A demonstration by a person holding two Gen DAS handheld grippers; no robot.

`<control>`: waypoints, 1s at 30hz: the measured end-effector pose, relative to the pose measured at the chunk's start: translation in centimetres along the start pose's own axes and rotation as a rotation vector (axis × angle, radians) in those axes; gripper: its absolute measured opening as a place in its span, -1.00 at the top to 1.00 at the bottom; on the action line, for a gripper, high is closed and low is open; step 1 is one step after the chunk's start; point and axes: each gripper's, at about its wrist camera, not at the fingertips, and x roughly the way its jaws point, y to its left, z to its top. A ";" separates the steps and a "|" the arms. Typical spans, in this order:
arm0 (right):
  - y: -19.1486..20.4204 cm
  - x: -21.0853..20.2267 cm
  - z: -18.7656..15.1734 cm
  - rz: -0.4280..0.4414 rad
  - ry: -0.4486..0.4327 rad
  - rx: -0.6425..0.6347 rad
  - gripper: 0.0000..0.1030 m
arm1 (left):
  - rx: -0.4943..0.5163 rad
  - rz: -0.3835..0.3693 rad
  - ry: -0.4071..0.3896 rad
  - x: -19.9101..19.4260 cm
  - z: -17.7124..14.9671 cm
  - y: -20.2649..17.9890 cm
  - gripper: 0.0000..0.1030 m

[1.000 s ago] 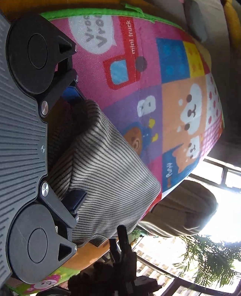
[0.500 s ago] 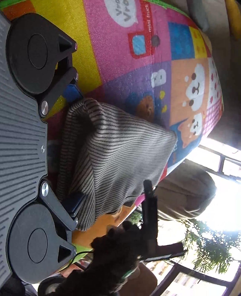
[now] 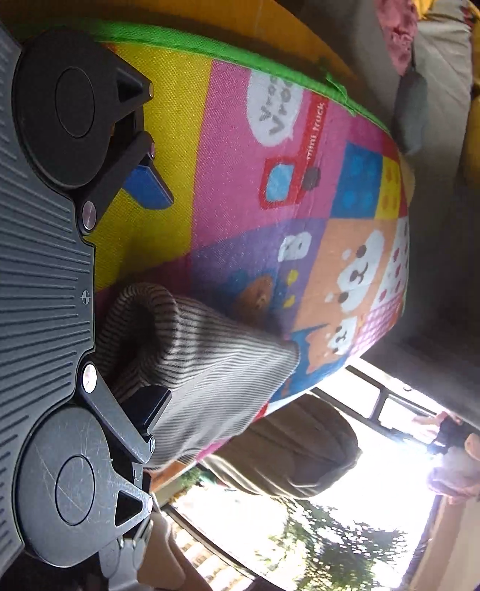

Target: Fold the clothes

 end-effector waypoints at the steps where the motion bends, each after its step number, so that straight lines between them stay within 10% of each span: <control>1: 0.2 -0.2 -0.3 -0.014 -0.007 -0.005 -1.00 | 0.030 0.026 0.008 0.2 0.0 -0.6 -1.00; 30: -0.7 -1.9 -3.6 0.012 -0.001 0.043 -1.00 | 0.070 0.060 0.027 0.3 -0.2 -1.1 -1.00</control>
